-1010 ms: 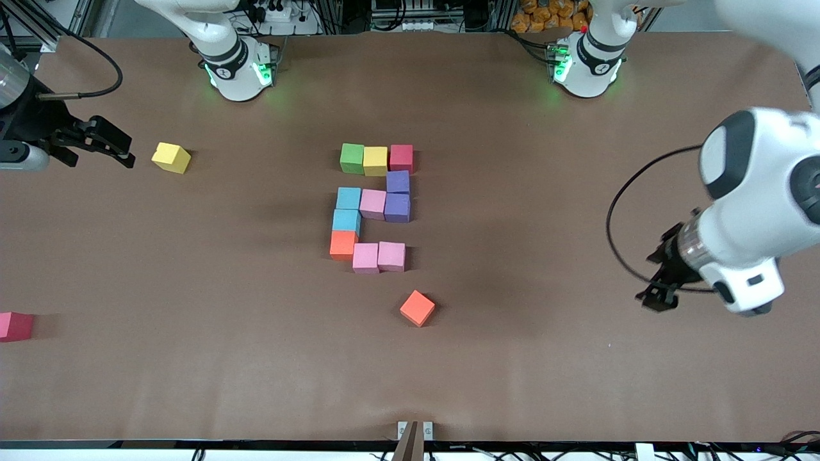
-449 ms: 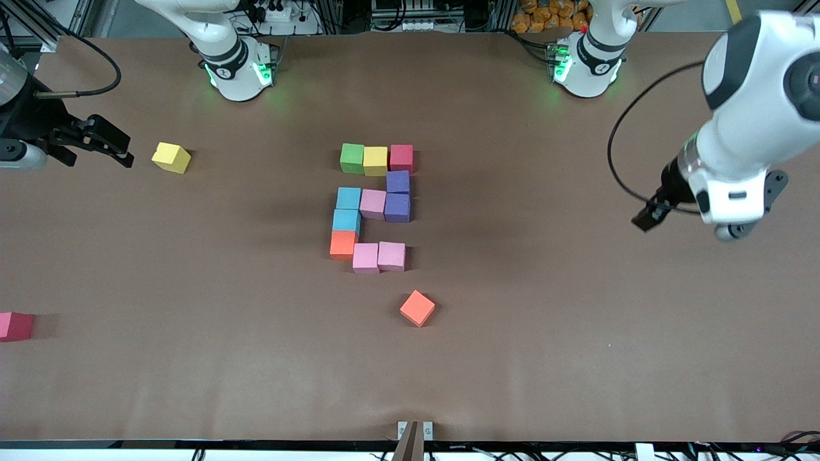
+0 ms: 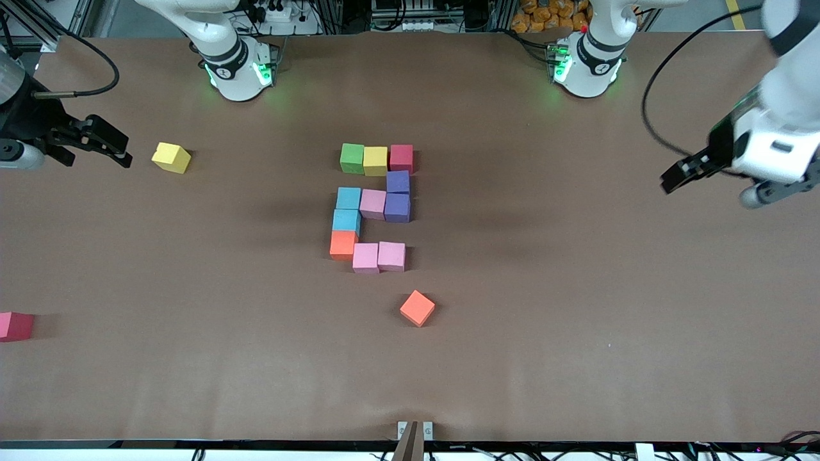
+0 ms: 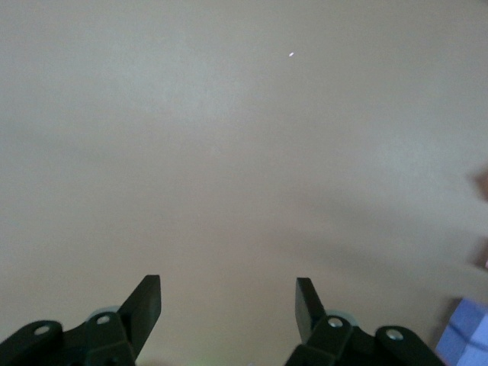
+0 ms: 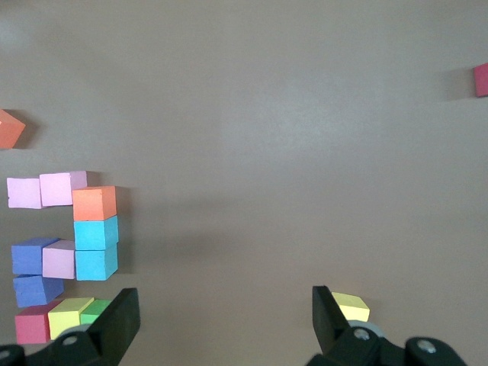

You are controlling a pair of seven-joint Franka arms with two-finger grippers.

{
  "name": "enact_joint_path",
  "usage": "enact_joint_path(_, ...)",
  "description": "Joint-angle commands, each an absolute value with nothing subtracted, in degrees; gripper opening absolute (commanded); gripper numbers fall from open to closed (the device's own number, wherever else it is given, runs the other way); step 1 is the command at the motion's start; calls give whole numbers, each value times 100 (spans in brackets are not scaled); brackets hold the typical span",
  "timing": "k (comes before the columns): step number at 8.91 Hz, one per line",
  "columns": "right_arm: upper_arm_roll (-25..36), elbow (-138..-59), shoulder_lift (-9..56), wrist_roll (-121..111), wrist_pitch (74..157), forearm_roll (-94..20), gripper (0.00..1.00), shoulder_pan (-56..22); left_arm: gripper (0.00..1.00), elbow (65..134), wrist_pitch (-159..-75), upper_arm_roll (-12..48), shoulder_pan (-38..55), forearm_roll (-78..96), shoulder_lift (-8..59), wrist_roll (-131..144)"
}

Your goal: Form number 2 with 11 blocks

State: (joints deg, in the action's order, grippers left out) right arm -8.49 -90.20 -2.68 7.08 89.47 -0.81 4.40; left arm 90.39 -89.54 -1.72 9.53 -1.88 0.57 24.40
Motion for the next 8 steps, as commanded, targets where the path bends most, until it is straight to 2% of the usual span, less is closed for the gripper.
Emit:
enact_joint_path(1, -923, -8895, -281, 651, 8842, -70, 100, 623, 80, 8466, -8317, -255, 1072, -149, 70, 1752)
enact_joint_path(3, -923, -8868, -273, 598, 8650, -114, 100, 1069, 80, 8184, -7964, -264, 1055, -176, 79, 1109)
enact_joint_path(5, -923, -8790, -255, 458, 8552, -516, 100, 1431, 80, 8174, -7954, -255, 1055, -185, 88, 1099)
enact_joint_path(8, -940, -8657, -281, 413, 8227, -448, 100, 1441, 80, 8174, -7954, -246, 1037, -185, 88, 1099)
